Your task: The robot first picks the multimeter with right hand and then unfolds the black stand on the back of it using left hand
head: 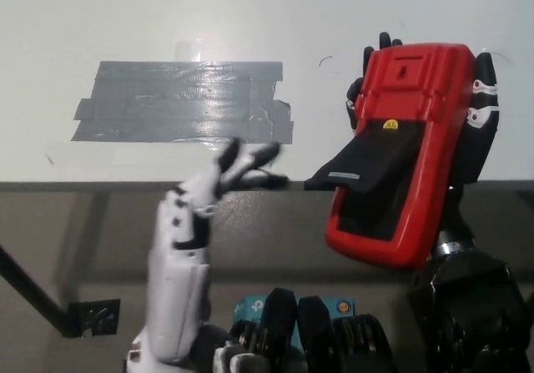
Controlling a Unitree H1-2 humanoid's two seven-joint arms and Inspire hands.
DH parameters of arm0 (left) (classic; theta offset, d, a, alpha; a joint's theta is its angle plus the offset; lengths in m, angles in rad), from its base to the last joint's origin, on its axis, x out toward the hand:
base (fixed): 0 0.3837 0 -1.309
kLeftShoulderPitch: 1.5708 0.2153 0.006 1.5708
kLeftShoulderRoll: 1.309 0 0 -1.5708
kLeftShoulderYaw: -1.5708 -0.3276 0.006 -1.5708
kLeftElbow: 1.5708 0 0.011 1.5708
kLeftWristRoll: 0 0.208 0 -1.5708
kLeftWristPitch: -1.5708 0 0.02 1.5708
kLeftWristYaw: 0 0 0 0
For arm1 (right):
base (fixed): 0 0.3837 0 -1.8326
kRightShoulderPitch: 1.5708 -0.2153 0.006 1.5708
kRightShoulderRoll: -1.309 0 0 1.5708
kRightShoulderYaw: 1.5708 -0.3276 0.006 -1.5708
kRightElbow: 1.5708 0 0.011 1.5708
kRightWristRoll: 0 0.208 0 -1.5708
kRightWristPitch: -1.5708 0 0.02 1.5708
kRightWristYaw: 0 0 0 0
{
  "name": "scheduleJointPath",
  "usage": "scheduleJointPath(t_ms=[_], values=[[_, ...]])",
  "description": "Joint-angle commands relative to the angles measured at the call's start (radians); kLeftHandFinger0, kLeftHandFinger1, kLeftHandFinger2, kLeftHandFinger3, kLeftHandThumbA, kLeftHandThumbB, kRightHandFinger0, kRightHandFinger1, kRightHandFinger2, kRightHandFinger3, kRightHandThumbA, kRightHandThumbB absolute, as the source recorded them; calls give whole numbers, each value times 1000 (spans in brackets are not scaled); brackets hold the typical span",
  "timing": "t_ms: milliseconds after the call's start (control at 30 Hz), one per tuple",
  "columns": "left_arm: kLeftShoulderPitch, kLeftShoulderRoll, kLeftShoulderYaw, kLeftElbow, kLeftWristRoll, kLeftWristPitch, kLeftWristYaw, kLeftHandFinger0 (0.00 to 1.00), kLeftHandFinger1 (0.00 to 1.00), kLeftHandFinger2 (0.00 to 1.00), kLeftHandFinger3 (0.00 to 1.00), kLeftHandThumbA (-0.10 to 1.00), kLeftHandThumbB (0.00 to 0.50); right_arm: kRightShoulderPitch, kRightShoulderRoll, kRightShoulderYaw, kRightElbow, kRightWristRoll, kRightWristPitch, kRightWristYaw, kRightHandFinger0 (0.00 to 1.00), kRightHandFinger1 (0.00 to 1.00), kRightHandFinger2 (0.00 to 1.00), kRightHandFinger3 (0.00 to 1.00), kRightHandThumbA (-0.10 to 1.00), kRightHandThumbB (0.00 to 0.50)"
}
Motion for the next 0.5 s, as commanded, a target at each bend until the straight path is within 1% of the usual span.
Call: scheduleJointPath(t_ms=[0,33,67,100,133,167,200,233,267,300,333,367,400,433,467], values=[[-115,10,-63,-129,23,-28,291,854,933,1000,1000,923,251,-48,57,-19,-62,34,-50,12,0,393,835,1000,-100,49],[-91,-5,-41,-160,32,-28,260,953,1000,1000,1000,794,283,-50,58,-19,-62,29,-52,6,0,355,833,1000,-100,49],[-79,-22,-26,-172,53,-28,248,942,1000,1000,1000,789,286,-51,57,-20,-62,27,-53,4,0,350,832,1000,-100,49],[-81,-25,-32,-184,6,-28,214,861,984,1000,1000,709,347,-51,57,-20,-61,28,-53,5,0,347,826,1000,-100,51],[-116,27,12,-183,54,-28,170,1000,1000,1000,1000,753,425,-52,55,-19,-60,33,-50,7,0,345,827,1000,-100,51],[-121,48,30,-181,82,-28,153,1000,1000,1000,1000,852,411,-50,55,-18,-60,36,-50,9,0,339,825,1000,-100,51],[-121,54,47,-167,119,-28,135,1000,1000,1000,1000,908,450,-48,55,-16,-59,41,-50,13,0,347,824,1000,-100,49],[-116,34,46,-156,127,-28,139,1000,1000,1000,1000,927,451,-48,56,-15,-58,42,-50,14,0,353,823,1000,-100,51],[-128,30,26,-116,155,-28,165,1000,1000,1000,1000,1000,497,-48,58,-10,-58,34,-51,16,0,367,828,1000,-100,50],[-166,22,-16,-55,128,-28,133,1000,1000,1000,1000,1000,500,-50,59,-3,-59,17,-49,8,0,364,829,1000,-100,54],[-169,7,-7,-51,118,-28,79,1000,1000,1000,1000,1000,500,-51,59,-1,-60,17,-50,4,0,364,829,1000,-100,54],[-130,14,-30,-72,71,26,-18,1000,1000,1000,1000,1000,500,-51,56,2,-58,15,-48,11,0,373,830,1000,-100,48],[-87,29,-46,-95,72,68,-96,1000,1000,1000,1000,1000,463,-53,56,3,-58,16,-49,13,0,385,835,1000,-100,38],[-68,38,-40,-95,104,67,-105,1000,1000,1000,1000,1000,417,-59,59,5,-54,11,-51,13,0,408,846,1000,-100,41],[-50,42,-33,-74,155,47,-97,1000,1000,1000,1000,1000,389,-64,61,6,-55,-1,-54,6,0,436,853,1000,-100,57]])
